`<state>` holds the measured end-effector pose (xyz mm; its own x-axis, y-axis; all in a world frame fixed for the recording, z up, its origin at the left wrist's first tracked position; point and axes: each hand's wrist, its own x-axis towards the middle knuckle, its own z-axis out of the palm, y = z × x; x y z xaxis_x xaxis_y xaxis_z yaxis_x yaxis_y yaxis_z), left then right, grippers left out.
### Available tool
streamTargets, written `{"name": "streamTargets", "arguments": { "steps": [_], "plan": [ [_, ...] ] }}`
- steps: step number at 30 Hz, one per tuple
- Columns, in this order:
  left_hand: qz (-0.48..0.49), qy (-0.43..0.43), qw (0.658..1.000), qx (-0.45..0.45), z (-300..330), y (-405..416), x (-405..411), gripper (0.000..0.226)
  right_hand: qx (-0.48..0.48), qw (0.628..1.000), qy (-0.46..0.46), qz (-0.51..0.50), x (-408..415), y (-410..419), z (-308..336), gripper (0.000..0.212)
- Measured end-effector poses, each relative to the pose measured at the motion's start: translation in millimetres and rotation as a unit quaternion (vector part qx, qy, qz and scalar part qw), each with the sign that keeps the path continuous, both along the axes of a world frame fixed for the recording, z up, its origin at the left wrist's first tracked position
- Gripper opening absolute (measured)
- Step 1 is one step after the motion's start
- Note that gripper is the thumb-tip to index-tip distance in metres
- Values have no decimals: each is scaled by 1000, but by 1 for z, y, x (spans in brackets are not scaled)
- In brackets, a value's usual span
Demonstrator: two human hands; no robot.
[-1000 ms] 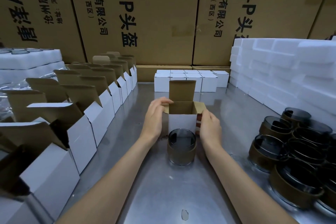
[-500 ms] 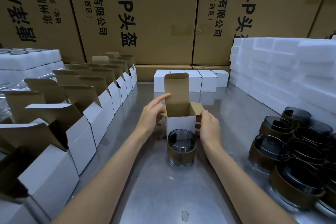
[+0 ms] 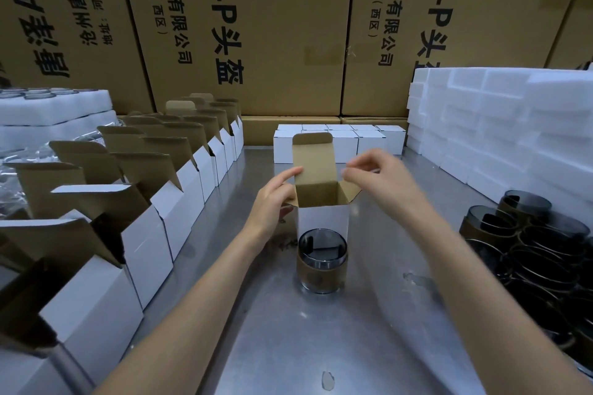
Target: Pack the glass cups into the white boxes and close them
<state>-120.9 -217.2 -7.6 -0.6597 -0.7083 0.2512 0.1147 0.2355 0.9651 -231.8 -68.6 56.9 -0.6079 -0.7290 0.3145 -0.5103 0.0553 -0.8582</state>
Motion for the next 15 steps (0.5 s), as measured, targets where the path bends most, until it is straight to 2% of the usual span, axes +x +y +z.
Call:
{"name": "streamTargets", "arguments": {
  "steps": [2,5,6,7,8,11,13,15],
  "plan": [
    [-3,10,1000,-2,1,1,0,50,153,975,89,132,13,15,25,14],
    [-4,18,1000,-14,2,2,1,52,435,845,229,210,38,23,35,30],
    [0,15,1000,-16,2,1,0,53,483,808,270,205,43,20,30,37],
    [3,11,1000,-16,2,1,0,53,500,789,300,192,47,16,23,40],
    [6,9,1000,-16,1,1,-1,53,492,792,312,181,50,12,17,36],
    [5,7,1000,-23,0,1,0,54,418,839,296,186,47,7,13,8],
    [1,10,1000,-25,0,1,-1,55,370,863,284,196,38,12,23,9],
    [2,26,999,-28,0,1,-2,49,278,907,249,194,30,15,33,14]
  ]
}}
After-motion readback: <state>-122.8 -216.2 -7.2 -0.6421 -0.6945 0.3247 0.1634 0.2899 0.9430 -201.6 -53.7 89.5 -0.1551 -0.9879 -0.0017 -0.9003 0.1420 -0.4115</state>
